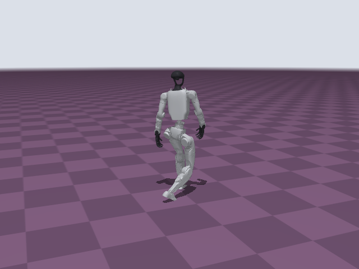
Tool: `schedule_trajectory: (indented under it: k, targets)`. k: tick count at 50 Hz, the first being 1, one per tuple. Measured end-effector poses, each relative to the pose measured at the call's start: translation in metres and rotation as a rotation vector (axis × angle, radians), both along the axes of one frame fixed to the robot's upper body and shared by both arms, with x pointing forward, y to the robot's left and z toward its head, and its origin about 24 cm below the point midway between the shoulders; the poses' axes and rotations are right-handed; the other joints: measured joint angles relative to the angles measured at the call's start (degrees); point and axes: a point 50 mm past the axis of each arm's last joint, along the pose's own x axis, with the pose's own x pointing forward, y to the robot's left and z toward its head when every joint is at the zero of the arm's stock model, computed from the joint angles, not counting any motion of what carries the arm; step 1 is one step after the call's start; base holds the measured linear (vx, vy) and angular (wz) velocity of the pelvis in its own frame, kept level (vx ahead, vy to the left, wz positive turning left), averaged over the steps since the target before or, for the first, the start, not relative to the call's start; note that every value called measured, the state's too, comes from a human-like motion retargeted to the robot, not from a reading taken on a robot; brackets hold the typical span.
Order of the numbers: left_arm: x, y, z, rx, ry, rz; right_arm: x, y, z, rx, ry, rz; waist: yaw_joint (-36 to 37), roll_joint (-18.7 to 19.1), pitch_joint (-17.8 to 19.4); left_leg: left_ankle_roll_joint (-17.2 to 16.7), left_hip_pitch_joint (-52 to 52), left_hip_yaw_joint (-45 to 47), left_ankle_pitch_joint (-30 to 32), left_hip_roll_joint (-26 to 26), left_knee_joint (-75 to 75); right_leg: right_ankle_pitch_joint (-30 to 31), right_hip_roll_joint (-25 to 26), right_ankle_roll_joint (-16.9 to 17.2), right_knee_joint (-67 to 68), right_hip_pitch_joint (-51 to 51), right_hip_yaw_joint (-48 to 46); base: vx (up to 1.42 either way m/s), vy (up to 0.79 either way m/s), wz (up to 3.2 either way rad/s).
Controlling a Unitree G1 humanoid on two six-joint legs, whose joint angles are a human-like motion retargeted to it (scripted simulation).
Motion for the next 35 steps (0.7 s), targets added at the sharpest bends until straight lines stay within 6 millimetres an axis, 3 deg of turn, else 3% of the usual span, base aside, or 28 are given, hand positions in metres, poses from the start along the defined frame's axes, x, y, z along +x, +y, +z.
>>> schedule_trajectory:
  k: [2,4,8,12,15,24,30,33,35]
  targets:
    - [0.004,0.006,0.003,0.009,-0.009,-0.003,-0.012,-0.001,-0.009,-0.001,0.058,-0.008,-0.7,-3.6,-0.2,1.5,3.9,0.1,1.7,-4.9,-6.6,5.0,-5.3,1.3,8.1,-4.4,0.5,0.48,0.05,0.29]
    - [0.009,0.006,0.004,0.022,-0.018,-0.029,-0.026,-0.007,-0.018,-0.022,0.108,-0.023,-2.0,-5.2,0.2,2.2,5.5,-0.2,0.6,-7.2,-6.4,6.1,-9.5,0.4,15.2,-7.9,0.3,0.49,0.05,0.32]
    - [0.037,0.011,0.011,0.076,-0.064,-0.121,-0.042,-0.027,-0.028,-0.086,0.161,-0.075,-5.2,-7.5,1.0,2.4,15.8,-4.0,3.6,-13.3,-19.5,1.1,-16.0,-3.6,22.2,-17.5,2.0,0.53,0.05,0.24]
    - [0.073,0.008,0.02,0.123,-0.131,-0.253,-0.061,-0.051,-0.036,-0.156,0.205,-0.132,-9.6,-6.7,1.6,1.6,26.6,-9.9,4.8,-15.2,-29.4,-4.9,-15.9,-7.1,18.4,-25.1,3.2,0.53,0.02,0.33]
    - [0.111,0.0,0.033,0.15,-0.216,-0.389,-0.075,-0.07,-0.039,-0.2,0.231,-0.185,-12.3,-2.4,1.9,0.9,35.4,-15.2,5.3,-12.2,-37.8,-5.2,-9.4,-8.2,10.0,-28.3,2.7,0.55,0.0,0.32]
    - [0.204,-0.053,0.083,0.156,-0.522,-0.785,-0.132,-0.101,-0.051,-0.232,0.359,-0.359,-19.1,4.2,2.0,0.6,47.0,-22.9,-1.0,-6.1,-38.8,4.9,5.0,-1.5,-19.5,-32.2,6.4,0.47,-0.04,0.39]
    - [0.234,-0.09,0.107,0.11,-0.639,-0.955,-0.16,-0.101,-0.057,-0.215,0.427,-0.434,-22.2,5.1,0.6,0.7,53.2,-25.3,-4.8,-6.0,-36.0,6.9,6.7,0.5,-21.3,-34.8,7.0,0.56,-0.1,0.12]
    - [0.231,-0.107,0.103,0.052,-0.641,-0.99,-0.17,-0.097,-0.06,-0.206,0.456,-0.453,-22.7,5.3,0.0,0.0,54.9,-25.2,-4.7,-6.2,-31.5,7.9,7.3,-0.8,-14.5,-35.1,7.8,0.71,-0.09,-0.09]
    - [0.231,-0.118,0.104,-0.022,-0.639,-1.0,-0.164,-0.104,-0.058,-0.209,0.441,-0.479,-25.2,10.4,2.1,-2.1,52.2,-26.8,-11.4,-1.0,-14.9,8.1,10.1,-3.1,-14.6,-29.1,2.6,0.83,-0.08,0.4]
